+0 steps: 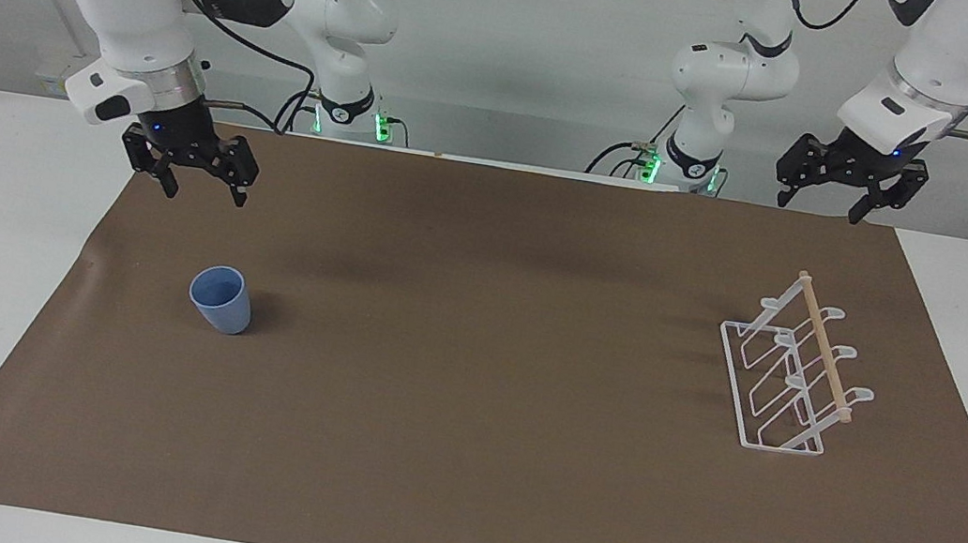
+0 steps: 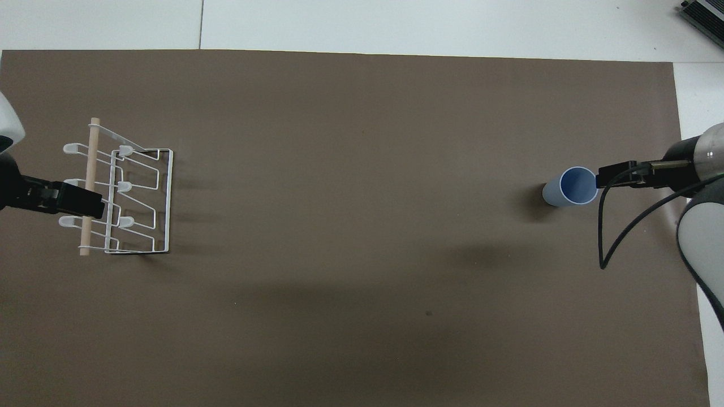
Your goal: Hang cup on cup holder
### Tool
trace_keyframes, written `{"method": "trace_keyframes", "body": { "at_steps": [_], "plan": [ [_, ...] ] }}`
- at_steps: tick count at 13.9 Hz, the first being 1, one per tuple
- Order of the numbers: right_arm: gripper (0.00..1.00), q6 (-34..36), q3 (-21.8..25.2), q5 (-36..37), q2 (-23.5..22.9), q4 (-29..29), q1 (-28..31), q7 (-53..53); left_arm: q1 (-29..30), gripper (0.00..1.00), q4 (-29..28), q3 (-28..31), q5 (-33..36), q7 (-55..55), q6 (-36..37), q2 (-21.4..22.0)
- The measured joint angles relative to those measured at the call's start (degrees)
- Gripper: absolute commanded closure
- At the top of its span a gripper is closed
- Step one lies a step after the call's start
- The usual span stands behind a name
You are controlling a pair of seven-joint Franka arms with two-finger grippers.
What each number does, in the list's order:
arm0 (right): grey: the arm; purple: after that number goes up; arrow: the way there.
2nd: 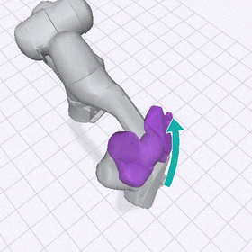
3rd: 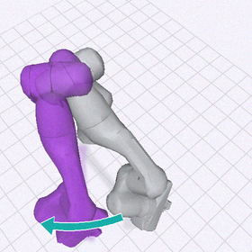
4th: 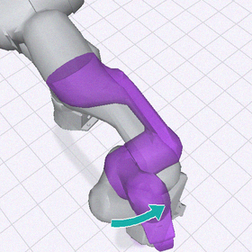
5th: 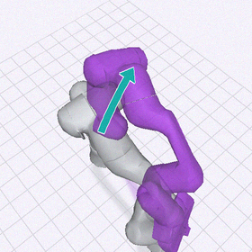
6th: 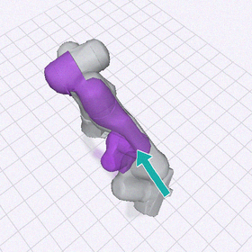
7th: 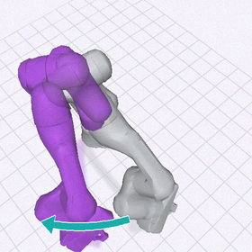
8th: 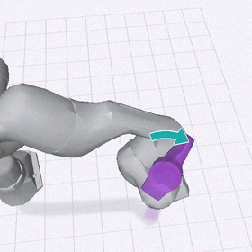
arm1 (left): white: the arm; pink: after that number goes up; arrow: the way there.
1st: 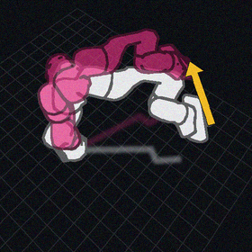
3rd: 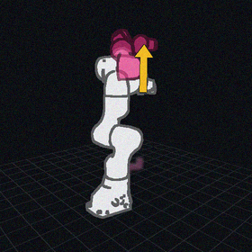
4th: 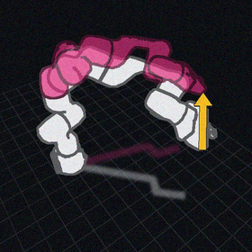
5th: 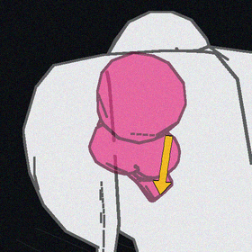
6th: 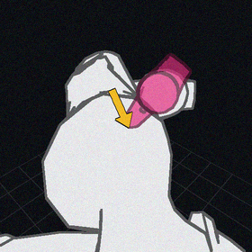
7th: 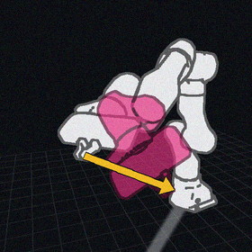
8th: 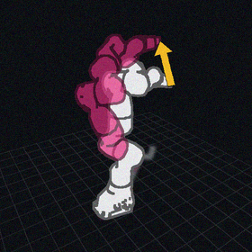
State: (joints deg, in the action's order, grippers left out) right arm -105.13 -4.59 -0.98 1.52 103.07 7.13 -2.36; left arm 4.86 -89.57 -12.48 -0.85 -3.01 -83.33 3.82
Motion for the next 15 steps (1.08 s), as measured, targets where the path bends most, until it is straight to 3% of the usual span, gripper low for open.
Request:
{"method": "trace_keyframes", "body": {
  "at_steps": [4, 9, 12, 15],
  "plan": [
    [0.00, -0.44, -0.15, 0.00, 0.36, 3.08, -0.03, -0.03, 0.00, 0.00, 0.00, 0.00, 0.00, 0.00, 0.01, 0.00],
    [0.00, -8.67, -0.48, 0.00, 0.30, 11.16, -1.13, -0.58, 0.00, 0.00, 0.00, 0.00, 0.00, 0.00, 0.01, 0.00],
    [0.00, -11.77, -0.44, 0.00, 0.00, 13.10, -1.20, -0.87, 0.00, 0.00, 0.00, 0.00, 0.00, 0.00, 0.02, 0.00],
    [0.00, -19.78, -0.39, 0.00, -1.77, 14.05, -1.22, -1.05, 0.00, 0.00, 0.00, 0.00, 0.00, 0.00, 0.02, 0.00]
  ]
}}
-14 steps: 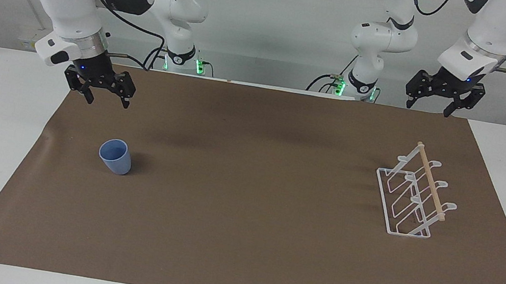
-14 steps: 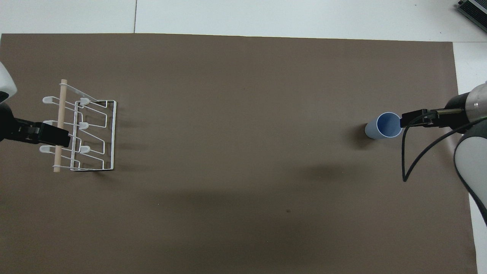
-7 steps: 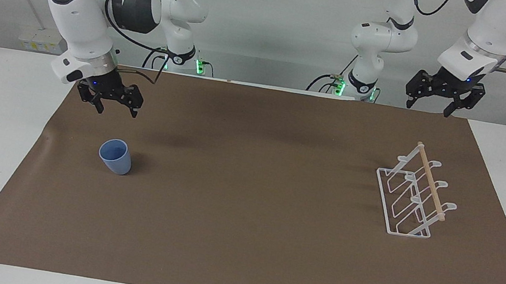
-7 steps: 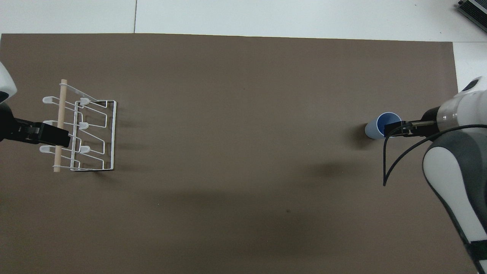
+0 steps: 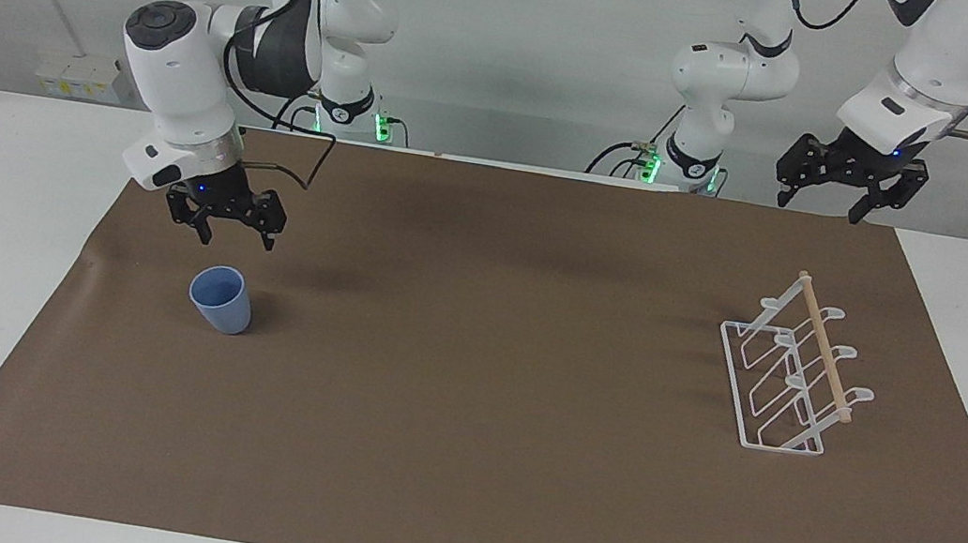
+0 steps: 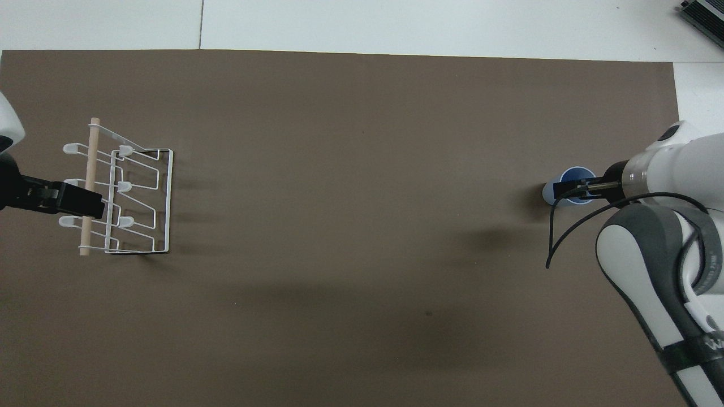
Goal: Hang cup on cup holder
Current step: 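Lower the right gripper onto the blue cup rim and grasp it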
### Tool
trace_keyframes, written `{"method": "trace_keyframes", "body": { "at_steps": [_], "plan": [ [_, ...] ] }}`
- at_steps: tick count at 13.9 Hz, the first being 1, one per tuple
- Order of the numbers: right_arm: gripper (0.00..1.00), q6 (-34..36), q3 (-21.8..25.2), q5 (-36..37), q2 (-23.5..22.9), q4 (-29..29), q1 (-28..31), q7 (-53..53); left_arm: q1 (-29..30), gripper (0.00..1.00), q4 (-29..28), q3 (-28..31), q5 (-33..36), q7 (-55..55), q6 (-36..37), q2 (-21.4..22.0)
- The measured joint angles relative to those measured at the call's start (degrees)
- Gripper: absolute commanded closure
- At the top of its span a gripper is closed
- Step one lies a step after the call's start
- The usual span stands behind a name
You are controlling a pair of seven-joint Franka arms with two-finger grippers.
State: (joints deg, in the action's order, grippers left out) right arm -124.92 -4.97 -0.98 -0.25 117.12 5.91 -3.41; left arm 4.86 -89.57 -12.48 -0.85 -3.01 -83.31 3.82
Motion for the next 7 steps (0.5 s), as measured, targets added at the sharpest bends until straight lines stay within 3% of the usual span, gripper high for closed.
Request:
{"method": "trace_keyframes", "body": {
  "at_steps": [7],
  "plan": [
    [0.00, -9.02, -0.14, 0.00, -6.58, 0.15, -1.31, -0.10, 0.00, 0.00, 0.00, 0.00, 0.00, 0.00, 0.00, 0.00]
  ]
}}
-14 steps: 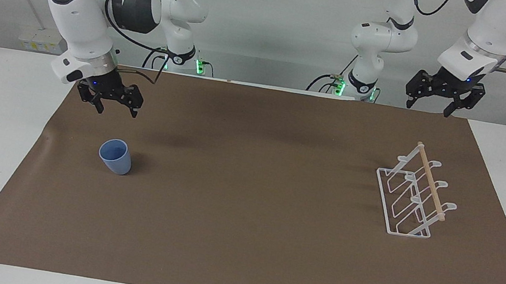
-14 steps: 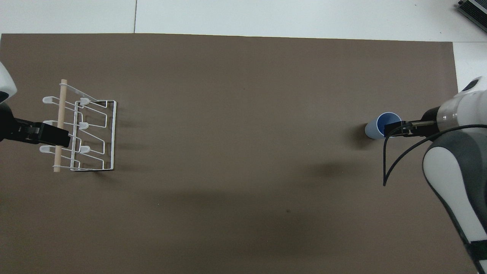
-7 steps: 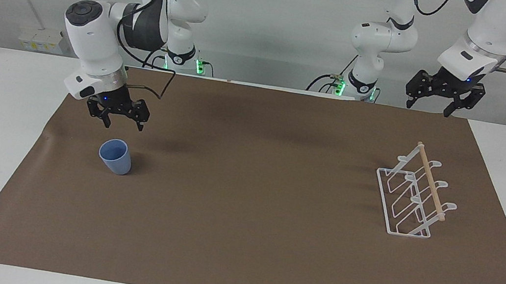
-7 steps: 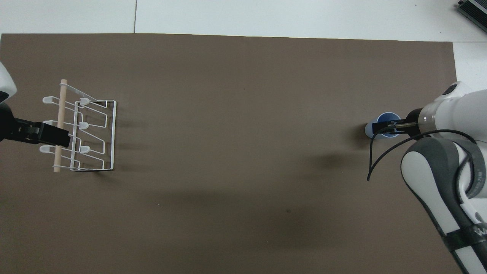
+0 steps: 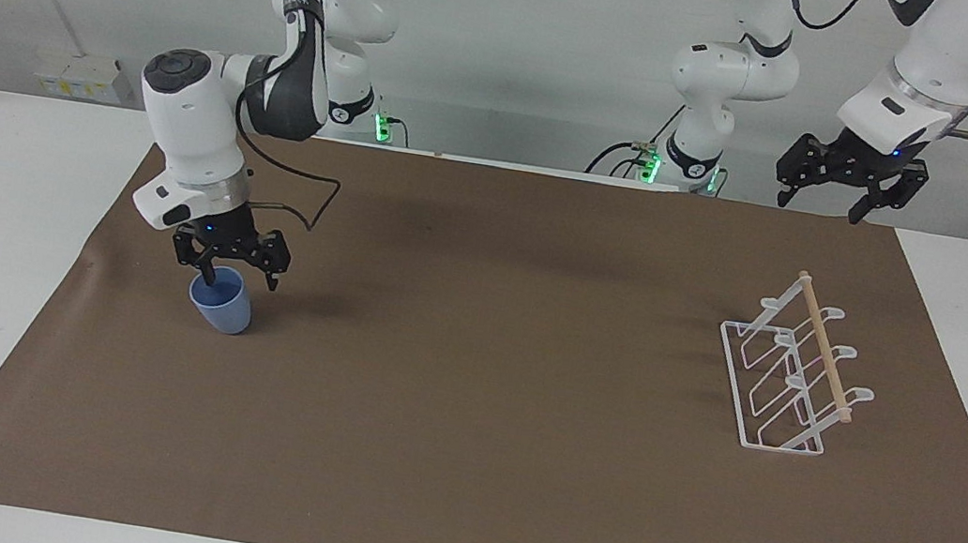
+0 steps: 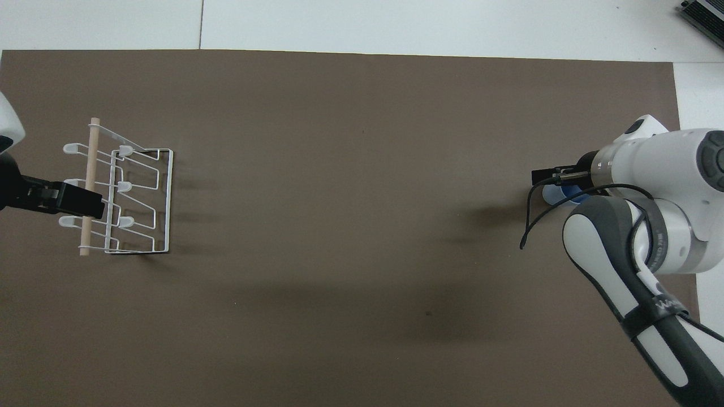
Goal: Hang cup on cup holder
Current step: 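Lower the right gripper onto the blue cup rim and grasp it, then lift the blue cup with the right gripper off the table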
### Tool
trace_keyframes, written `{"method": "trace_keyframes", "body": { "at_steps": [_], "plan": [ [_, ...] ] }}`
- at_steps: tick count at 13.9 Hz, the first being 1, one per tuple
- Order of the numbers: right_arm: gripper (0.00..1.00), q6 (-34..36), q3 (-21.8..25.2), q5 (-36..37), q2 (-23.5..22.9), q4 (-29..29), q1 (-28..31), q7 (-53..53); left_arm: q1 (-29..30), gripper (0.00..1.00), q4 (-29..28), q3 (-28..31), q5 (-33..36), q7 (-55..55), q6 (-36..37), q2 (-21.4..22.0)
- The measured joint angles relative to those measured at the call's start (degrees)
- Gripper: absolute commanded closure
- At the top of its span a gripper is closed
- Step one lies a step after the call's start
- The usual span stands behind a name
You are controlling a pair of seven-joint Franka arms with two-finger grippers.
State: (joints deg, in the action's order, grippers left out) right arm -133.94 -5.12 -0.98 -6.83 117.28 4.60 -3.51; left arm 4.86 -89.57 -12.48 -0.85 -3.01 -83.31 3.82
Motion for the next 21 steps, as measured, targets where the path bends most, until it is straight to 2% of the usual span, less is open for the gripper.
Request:
{"method": "trace_keyframes", "body": {
  "at_steps": [14, 16, 19, 21],
  "plan": [
    [0.00, -2.49, 0.18, 0.00, -1.28, 3.56, -0.50, -0.02, 0.00, 0.00, 0.00, 0.00, 0.00, 0.00, 0.00, 0.00],
    [0.14, -2.57, 0.27, 0.00, -1.28, 3.57, -0.49, -0.03, 0.00, 0.00, 0.00, 0.00, 0.00, 0.00, 0.00, 0.00],
    [0.62, -3.51, 0.38, 0.00, -1.29, 3.62, -0.40, -0.03, 0.00, 0.00, 0.00, 0.00, 0.00, 0.00, 0.01, 0.00],
    [0.81, -4.46, 0.47, 0.01, -1.29, 3.68, -0.35, -0.05, 0.00, 0.00, 0.00, 0.00, 0.00, 0.00, 0.01, 0.00]
  ]
}}
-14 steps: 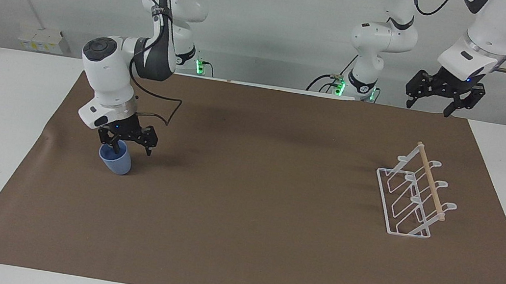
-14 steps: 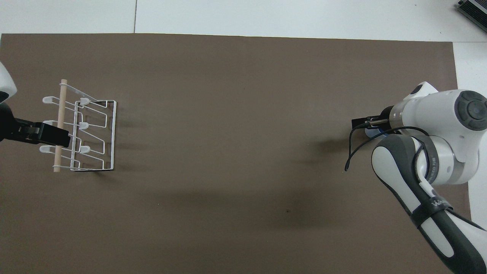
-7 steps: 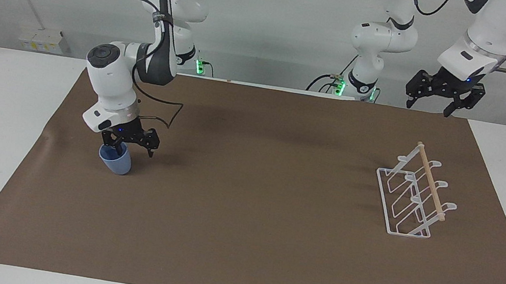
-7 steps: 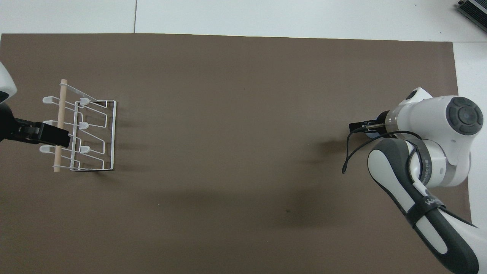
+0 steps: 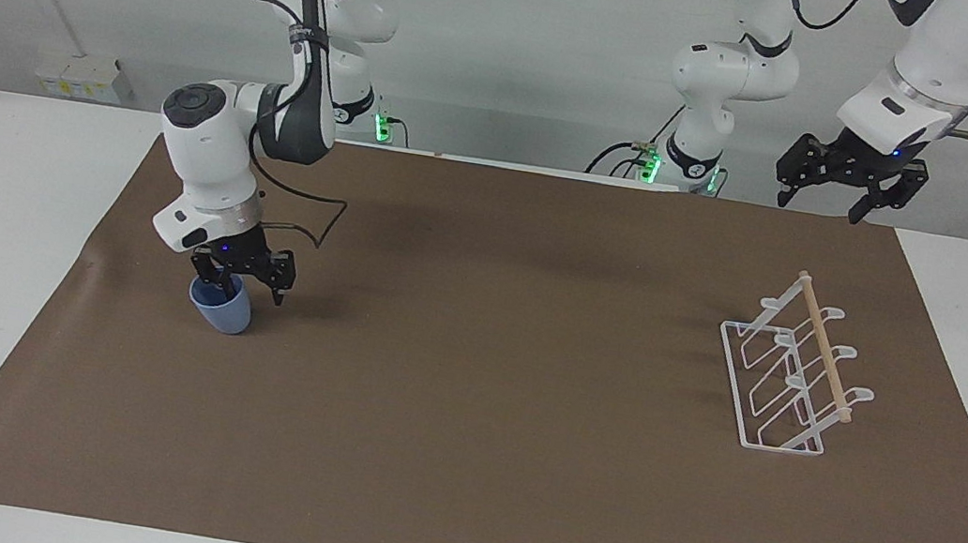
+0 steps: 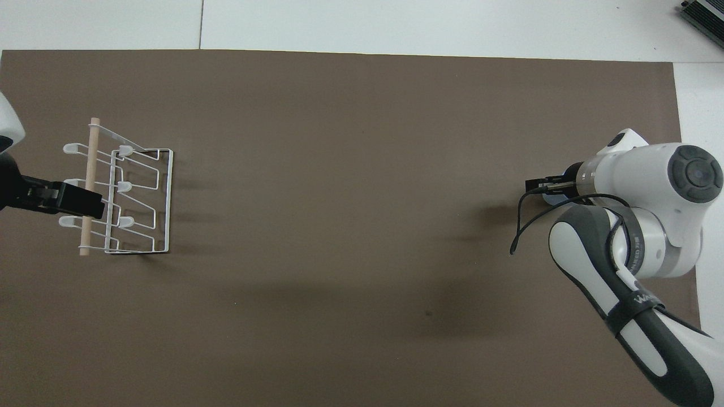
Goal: Hang cup on cup holder
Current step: 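Lift the blue cup with the right gripper off the table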
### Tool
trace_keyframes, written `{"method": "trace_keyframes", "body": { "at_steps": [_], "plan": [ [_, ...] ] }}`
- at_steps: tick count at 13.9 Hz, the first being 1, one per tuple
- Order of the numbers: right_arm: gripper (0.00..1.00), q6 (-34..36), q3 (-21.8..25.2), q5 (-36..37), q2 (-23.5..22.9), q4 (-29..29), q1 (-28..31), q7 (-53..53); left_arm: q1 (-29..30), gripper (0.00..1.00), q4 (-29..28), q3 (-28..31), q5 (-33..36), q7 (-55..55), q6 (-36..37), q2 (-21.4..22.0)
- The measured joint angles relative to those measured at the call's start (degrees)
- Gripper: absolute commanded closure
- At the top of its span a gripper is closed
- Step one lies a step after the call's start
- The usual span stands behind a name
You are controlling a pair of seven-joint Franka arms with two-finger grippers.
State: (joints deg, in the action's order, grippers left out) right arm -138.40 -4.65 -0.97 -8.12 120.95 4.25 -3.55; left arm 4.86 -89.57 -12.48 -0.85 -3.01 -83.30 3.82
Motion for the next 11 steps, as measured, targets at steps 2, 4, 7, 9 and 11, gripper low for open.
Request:
{"method": "trace_keyframes", "body": {
  "at_steps": [2, 4, 7, 9, 11],
  "plan": [
    [0.90, -0.04, 0.04, 0.02, -0.01, 0.02, 0.09, -0.80, 0.00, 0.00, 0.00, 0.00, 0.00, 0.00, 0.00, 0.00],
    [1.00, -0.59, 0.09, 0.02, -0.05, 0.06, 0.91, -3.91, 0.00, 0.00, 0.00, 0.00, 0.00, 0.00, 0.00, 0.00],
    [1.00, -2.43, 0.21, 0.09, -0.10, 0.12, 2.42, -7.39, 0.00, 0.00, 0.00, 0.00, 0.00, 0.00, 0.00, 0.00],
    [1.00, -2.48, 0.16, 0.09, -0.11, 0.13, 2.56, -7.81, 0.00, 0.00, 0.00, 0.00, 0.00, 0.00, 0.00, 0.00],
    [1.00, -2.48, 0.14, 0.09, -0.11, 0.12, 2.57, -7.83, 0.00, 0.00, 0.00, 0.00, 0.00, 0.00, 0.00, 0.00]
  ]
}}
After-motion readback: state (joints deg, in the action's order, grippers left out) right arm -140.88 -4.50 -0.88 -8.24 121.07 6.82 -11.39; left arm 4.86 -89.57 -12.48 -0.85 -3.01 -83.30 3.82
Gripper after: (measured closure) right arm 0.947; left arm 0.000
